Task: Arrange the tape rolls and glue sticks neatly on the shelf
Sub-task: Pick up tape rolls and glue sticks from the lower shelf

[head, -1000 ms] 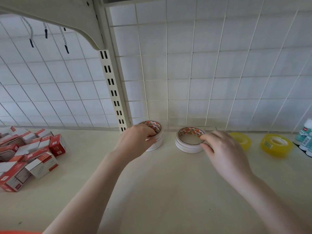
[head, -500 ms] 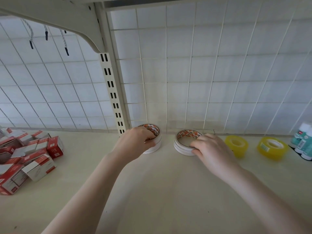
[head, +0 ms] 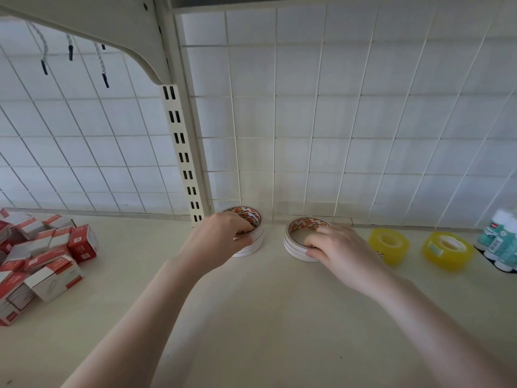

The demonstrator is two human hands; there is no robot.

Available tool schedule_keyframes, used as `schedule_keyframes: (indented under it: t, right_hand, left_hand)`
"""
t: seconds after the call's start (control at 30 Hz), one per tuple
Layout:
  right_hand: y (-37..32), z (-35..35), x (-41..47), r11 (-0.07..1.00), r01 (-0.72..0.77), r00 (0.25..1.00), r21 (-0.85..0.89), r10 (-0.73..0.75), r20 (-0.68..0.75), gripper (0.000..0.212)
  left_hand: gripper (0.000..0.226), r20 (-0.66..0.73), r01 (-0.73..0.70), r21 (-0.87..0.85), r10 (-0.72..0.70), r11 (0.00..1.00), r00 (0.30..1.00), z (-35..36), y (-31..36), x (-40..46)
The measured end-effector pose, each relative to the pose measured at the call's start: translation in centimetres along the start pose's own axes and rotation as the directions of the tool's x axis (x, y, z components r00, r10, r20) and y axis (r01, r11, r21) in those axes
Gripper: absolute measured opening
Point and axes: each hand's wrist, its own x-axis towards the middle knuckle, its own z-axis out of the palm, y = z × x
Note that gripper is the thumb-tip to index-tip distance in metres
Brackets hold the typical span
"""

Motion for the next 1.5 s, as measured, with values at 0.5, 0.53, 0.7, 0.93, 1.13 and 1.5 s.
schedule_keyframes:
  t: [0.5, 0.53, 0.7, 0.93, 1.13, 1.5]
  right_hand:
    - [0.4, -0.9, 0.1, 0.988, -0.059, 0.981, 0.142, 0.032, 0.189, 0.030]
    - [0.4, -1.0, 0.1, 0.987, -0.069, 0.978, 0.148, 0.038, 0.203, 0.035]
    - [0.4, -1.0, 0.3, 0.983, -0.083, 0.977, 0.163, 0.048, 0.210, 0.042]
    - [0.5, -0.9, -0.6, 0.995, -0.029, 0.997, 0.095, 0.022, 0.076, 0.030]
    - [1.0, -2.6, -2.8, 0.998, -0.065, 0.995, 0.008, 0.066, -0.073, 0.026]
    - [3.3, -4.6, -11.7, 0.979, -0.204, 0.956, -0.022, 0.194, -0.221, 0.011]
  left_hand:
    - [0.029, 0.011, 0.013, -0.015, -0.013, 1.000, 1.000, -0.4, 0.5, -0.2]
    - [0.024, 0.007, 0.009, -0.013, -0.009, 1.000, 1.000, -0.4, 0.5, -0.2]
    - [0.019, -0.003, 0.009, 0.006, -0.009, 1.000, 1.000, -0.4, 0.5, -0.3]
    - [0.027, 0.076, 0.034, 0.095, -0.041, 0.995, 0.996, -0.7, 0.8, -0.3]
    - [0.032, 0.071, 0.052, 0.150, -0.063, 0.987, 0.996, -1.0, 2.5, -1.6]
    - [0.040, -0.019, 0.190, 0.067, -0.189, 0.979, 0.982, 0.0, 10.0, -8.2]
